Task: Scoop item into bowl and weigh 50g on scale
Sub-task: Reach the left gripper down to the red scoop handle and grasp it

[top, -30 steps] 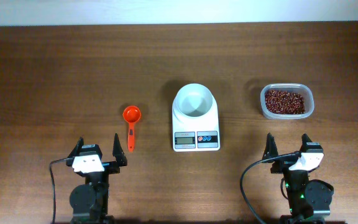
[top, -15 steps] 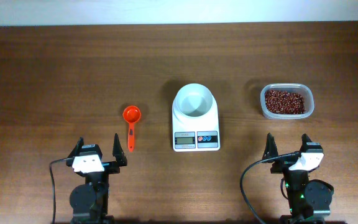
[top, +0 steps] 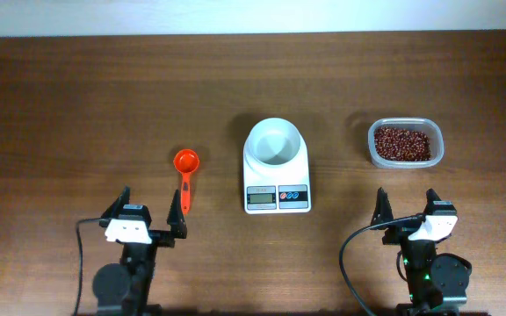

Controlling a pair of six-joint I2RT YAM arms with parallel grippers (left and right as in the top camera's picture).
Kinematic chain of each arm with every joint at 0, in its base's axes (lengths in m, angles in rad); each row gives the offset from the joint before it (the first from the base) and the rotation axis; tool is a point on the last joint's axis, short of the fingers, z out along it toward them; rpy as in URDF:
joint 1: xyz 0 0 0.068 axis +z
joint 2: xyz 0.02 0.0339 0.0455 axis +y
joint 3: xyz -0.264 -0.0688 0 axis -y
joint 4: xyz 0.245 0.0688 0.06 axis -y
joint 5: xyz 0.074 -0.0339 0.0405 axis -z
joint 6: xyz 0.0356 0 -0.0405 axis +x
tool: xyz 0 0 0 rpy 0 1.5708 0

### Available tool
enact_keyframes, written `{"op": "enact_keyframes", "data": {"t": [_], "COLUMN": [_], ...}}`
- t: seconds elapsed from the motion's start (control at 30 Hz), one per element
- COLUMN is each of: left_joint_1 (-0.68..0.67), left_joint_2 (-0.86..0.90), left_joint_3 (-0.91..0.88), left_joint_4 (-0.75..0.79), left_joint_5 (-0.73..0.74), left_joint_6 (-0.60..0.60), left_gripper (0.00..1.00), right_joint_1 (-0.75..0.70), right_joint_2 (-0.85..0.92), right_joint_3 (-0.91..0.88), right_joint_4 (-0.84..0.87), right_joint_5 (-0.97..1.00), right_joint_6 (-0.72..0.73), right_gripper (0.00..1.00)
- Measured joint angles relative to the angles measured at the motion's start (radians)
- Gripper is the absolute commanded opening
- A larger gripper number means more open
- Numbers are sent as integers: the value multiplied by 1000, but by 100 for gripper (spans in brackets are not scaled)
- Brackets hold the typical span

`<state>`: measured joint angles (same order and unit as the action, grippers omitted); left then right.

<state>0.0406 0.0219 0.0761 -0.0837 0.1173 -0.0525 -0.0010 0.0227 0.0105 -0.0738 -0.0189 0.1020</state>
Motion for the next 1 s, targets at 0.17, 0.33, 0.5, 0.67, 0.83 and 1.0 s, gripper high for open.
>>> {"op": "enact_keyframes", "data": {"t": [0.17,0.33,0.5,0.67,0.83,1.0], "left_joint_1": [0,0,0,0,0,-17], "left_joint_2": [285,787,1244,1541,1733,1851], "left_joint_3": [523,1128,1385,1387,1389,1389], "left_joint_4": [-283,-742,-966,-986,-975,-964], "left_joint_5": [100,186,229,355,354,187], "left_joint_6": [121,245,270,208,166,68], "left_gripper": [98,98,98,28,0,0], "right_joint_1": [1,1,1,1,1,1], "right_joint_2": [2,2,3,3,3,3], "right_joint_3": [0,0,0,0,0,0], "right_joint_4": [-1,0,-1,-1,-1,-1], "right_joint_5": [0,0,0,0,0,0], "right_joint_6": [0,0,0,0,0,0], "right_gripper": [99,98,99,99,99,99]}}
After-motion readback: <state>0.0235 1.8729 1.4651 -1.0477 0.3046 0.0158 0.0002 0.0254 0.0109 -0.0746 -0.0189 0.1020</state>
